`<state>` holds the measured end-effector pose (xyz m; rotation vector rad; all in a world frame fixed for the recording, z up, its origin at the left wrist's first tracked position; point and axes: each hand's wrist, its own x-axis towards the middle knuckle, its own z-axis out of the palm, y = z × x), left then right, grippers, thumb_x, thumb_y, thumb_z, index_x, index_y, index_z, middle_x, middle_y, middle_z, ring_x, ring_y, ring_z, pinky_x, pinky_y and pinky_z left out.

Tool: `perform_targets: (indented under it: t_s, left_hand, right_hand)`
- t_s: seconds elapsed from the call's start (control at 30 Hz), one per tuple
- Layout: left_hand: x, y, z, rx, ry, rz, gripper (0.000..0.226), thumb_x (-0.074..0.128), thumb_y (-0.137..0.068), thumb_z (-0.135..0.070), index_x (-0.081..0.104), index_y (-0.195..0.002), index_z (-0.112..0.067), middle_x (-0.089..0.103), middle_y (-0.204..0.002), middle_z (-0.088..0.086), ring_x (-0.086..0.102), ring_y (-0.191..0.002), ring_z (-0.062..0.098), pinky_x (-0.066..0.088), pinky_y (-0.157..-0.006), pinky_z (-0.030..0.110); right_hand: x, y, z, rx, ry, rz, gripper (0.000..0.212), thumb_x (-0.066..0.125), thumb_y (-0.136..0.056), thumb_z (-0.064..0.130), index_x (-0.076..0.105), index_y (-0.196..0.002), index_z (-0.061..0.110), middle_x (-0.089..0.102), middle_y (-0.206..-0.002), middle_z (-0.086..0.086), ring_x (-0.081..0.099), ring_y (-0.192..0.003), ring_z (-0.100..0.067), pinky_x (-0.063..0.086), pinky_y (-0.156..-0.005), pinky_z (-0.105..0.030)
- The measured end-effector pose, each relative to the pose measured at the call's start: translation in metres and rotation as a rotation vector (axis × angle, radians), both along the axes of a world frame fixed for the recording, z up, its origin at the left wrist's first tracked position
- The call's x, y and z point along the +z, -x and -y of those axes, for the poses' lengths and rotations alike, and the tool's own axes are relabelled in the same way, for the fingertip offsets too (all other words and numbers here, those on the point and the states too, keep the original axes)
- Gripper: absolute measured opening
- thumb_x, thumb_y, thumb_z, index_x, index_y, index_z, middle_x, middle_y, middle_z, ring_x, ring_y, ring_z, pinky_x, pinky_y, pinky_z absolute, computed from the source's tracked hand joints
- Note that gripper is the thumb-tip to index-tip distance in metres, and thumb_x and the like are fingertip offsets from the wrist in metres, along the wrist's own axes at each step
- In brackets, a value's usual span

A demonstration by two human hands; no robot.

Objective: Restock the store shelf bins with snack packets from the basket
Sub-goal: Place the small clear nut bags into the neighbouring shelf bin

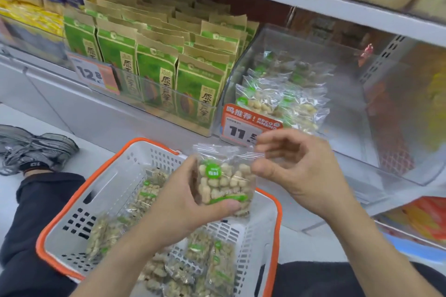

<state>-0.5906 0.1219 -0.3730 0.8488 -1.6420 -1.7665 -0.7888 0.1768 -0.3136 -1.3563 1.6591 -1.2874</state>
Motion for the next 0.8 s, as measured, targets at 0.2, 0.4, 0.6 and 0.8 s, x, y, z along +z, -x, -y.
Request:
perform_targets:
  t_s: [0.2,0.4,0.6,0.8]
  left_hand:
    - [0.041,0.021,0.009,-0.128,0.462,0.223,0.055,0.093,-0.06,-0.04,0.058,-0.101,-0.048,0.054,-0.1,-0.018,0.062,-0.092,0.0,0.051,-0.076,0.017]
    - [0.077,0.062,0.013,-0.126,0.627,0.106,0.066,0.087,-0.063,-0.049,0.053,-0.119,-0.044,0.06,-0.111,-0.017,0.062,-0.106,0.003,0.05,-0.085,0.019]
    - [0.071,0.092,0.034,-0.067,0.978,0.323,0.062,0.051,-0.09,-0.058,0.036,-0.143,-0.029,0.033,-0.14,-0.015,0.026,-0.137,-0.002,0.023,-0.107,0.008]
    - [0.037,0.109,0.039,-0.001,1.251,0.607,0.061,0.046,-0.088,-0.055,0.048,-0.136,-0.018,0.053,-0.126,-0.002,0.043,-0.12,0.021,0.024,-0.101,0.032]
  right_hand:
    - [0.028,0.03,-0.015,0.317,-0.053,-0.387,0.099,0.09,-0.038,0.058,0.052,-0.129,0.049,0.06,-0.125,0.022,0.058,-0.119,-0.003,0.051,-0.095,-0.026]
    - [0.053,0.065,-0.032,0.127,0.076,-0.305,0.065,0.092,-0.045,0.043,0.069,-0.105,0.037,0.071,-0.103,0.021,0.065,-0.099,0.007,0.051,-0.081,-0.011]
    - [0.055,0.115,-0.048,-0.316,0.442,-0.073,0.058,0.092,-0.057,0.025,0.062,-0.107,0.024,0.069,-0.102,0.0,0.071,-0.088,-0.015,0.06,-0.065,-0.028]
    - [0.033,0.138,-0.033,-0.614,0.193,-0.544,0.06,0.095,-0.061,0.019,0.06,-0.109,0.027,0.059,-0.102,0.02,0.057,-0.091,0.009,0.037,-0.081,0.001]
